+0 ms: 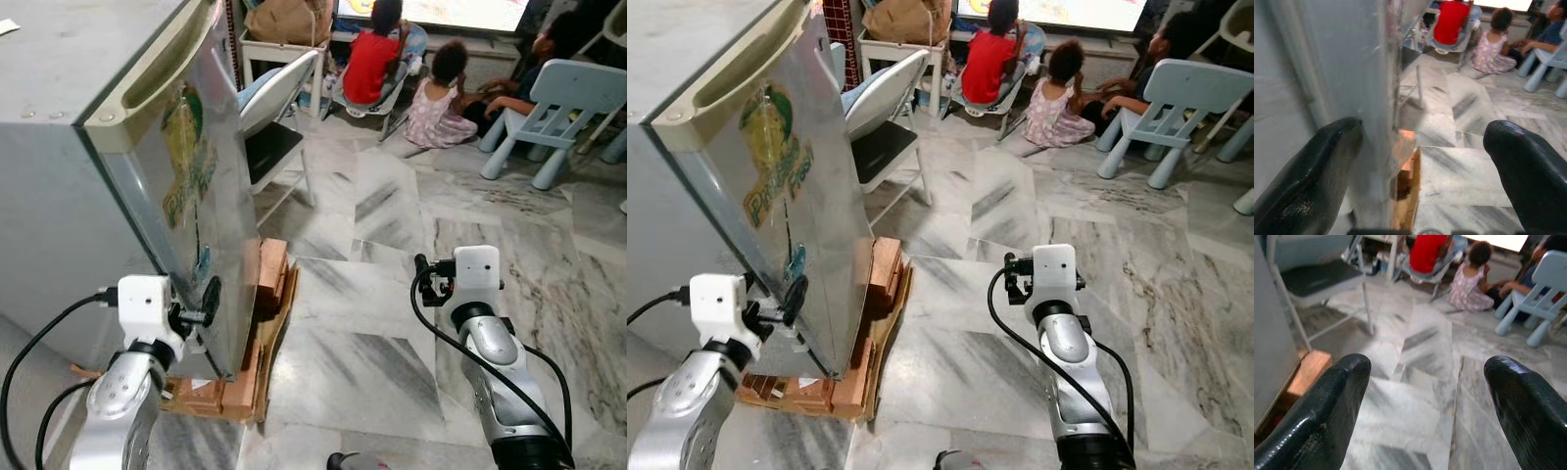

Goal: Restocking fridge

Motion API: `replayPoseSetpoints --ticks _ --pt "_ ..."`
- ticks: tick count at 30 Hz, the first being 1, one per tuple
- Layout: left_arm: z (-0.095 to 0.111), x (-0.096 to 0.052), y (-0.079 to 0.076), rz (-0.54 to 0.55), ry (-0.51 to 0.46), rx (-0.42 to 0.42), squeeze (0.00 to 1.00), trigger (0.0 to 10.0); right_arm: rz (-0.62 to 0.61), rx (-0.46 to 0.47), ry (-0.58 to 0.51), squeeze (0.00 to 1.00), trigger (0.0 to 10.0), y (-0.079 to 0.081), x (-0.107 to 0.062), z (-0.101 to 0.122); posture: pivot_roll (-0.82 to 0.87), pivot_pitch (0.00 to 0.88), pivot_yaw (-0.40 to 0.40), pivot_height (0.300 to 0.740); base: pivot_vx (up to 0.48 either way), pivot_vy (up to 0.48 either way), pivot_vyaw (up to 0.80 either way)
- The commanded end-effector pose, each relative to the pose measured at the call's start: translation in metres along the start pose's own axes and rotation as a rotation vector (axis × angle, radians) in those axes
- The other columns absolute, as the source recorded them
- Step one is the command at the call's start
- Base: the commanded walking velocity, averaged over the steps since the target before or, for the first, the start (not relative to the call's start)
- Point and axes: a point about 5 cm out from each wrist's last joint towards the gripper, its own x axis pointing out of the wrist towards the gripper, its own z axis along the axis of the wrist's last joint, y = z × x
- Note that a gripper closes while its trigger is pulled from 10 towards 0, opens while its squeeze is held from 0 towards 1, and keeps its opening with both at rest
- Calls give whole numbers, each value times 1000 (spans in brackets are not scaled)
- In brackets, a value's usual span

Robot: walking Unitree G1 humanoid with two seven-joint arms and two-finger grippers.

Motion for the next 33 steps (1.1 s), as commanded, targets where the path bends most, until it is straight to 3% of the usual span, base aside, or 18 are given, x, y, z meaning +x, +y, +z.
replayPoseSetpoints --ticks 1,13,24,33 --pt "-1 6 3 -7 13 1 0 10000 8 -8 20 0 10000 -2 0 -2 -11 35 -30 740 0 0 -500" --pt "0 13 9 18 11 11 0 10000 57 -26 25 0 10000 1 -3 -4 -29 50 -22 740 0 0 0" --pt "1 19 -1 -45 12 -2 0 10000 91 -39 81 0 10000 4 -5 -12 -30 53 -29 740 0 0 0" --pt "11 42 -11 -127 -3 2 0 10000 228 -92 246 0 10000 1 -19 -36 -52 55 -28 740 0 0 0"
